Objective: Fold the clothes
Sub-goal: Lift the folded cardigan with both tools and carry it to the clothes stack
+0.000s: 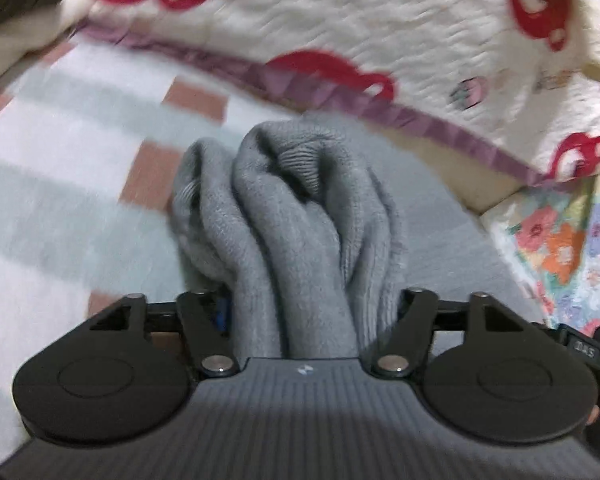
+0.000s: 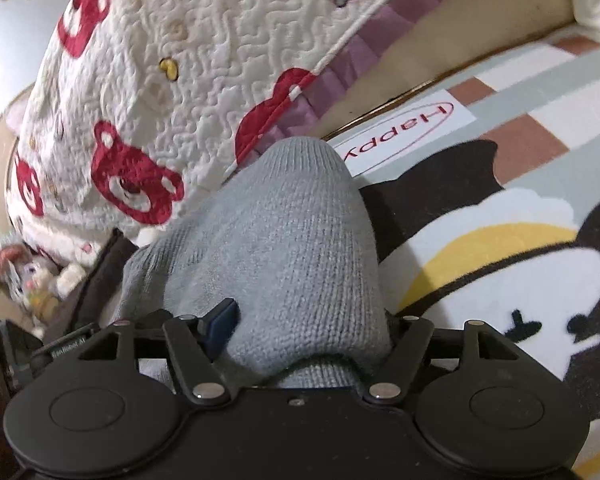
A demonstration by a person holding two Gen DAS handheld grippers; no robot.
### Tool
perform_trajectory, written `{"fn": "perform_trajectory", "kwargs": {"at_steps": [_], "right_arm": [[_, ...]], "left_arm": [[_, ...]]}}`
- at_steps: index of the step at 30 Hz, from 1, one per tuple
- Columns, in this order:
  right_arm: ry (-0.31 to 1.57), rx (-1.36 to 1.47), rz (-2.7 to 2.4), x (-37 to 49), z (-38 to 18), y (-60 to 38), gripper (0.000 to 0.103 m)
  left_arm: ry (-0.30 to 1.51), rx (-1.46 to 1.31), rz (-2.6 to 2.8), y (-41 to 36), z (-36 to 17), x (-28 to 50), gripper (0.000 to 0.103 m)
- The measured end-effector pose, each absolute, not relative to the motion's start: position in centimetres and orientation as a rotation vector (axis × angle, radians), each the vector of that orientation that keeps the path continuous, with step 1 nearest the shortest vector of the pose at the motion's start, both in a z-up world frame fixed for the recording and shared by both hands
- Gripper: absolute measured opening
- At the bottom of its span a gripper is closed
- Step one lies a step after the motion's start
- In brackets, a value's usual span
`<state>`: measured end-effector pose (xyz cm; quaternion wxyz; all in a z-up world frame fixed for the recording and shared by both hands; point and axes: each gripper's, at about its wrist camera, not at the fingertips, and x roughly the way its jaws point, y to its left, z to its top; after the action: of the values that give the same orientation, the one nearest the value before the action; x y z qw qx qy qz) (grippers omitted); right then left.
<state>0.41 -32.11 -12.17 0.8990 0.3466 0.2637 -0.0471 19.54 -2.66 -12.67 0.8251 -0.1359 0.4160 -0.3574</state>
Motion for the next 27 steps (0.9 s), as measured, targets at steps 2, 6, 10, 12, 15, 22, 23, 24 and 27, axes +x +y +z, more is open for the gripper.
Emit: {"fn": "perform_trajectory", "kwargs": {"at_steps": [2,6,10,12,15,22,23,24,27], "right_arm": [[0.548,0.713,-0.095,0.4,-12.1,-32.1,0.074],[0.556,0.751,-0.074,0.7,-12.3,-32.8,0.075],[0.572,0.796,-0.04,1.2,-12.8,-33.3,0.081],[0.574,0.816,-0.018,1.5,-13.2,-33.5,0.089],[0.577,0.846,0.016,2.1,-13.7,-33.7,0.091],[0.535,0.752,0.103,2.8,-9.3,-32.5,0.046],[0.53,0.74,0.114,3.1,-8.2,-32.2,0.045],[0.525,0.728,0.124,3.5,-7.2,-31.8,0.044],[0.523,0.703,0.158,5.0,-3.9,-31.2,0.044]], "left_arm": [[0.939,-0.313,-0.736,-2.4,-13.1,19.9,0.07],[0.987,-0.366,-0.712,-1.6,-13.5,20.2,0.078],[0.997,-0.383,-0.676,-1.3,-13.8,20.2,0.092],[0.985,-0.389,-0.686,-1.4,-13.6,20.1,0.092],[0.966,-0.398,-0.7,-1.4,-13.2,19.8,0.08],[0.922,-0.419,-0.733,-1.6,-12.3,19.2,0.045],[0.916,-0.422,-0.738,-1.7,-12.2,19.1,0.045],[0.902,-0.427,-0.739,-1.5,-11.6,19.0,0.045],[0.848,-0.488,-0.731,0.1,-9.4,19.0,0.045]]}}
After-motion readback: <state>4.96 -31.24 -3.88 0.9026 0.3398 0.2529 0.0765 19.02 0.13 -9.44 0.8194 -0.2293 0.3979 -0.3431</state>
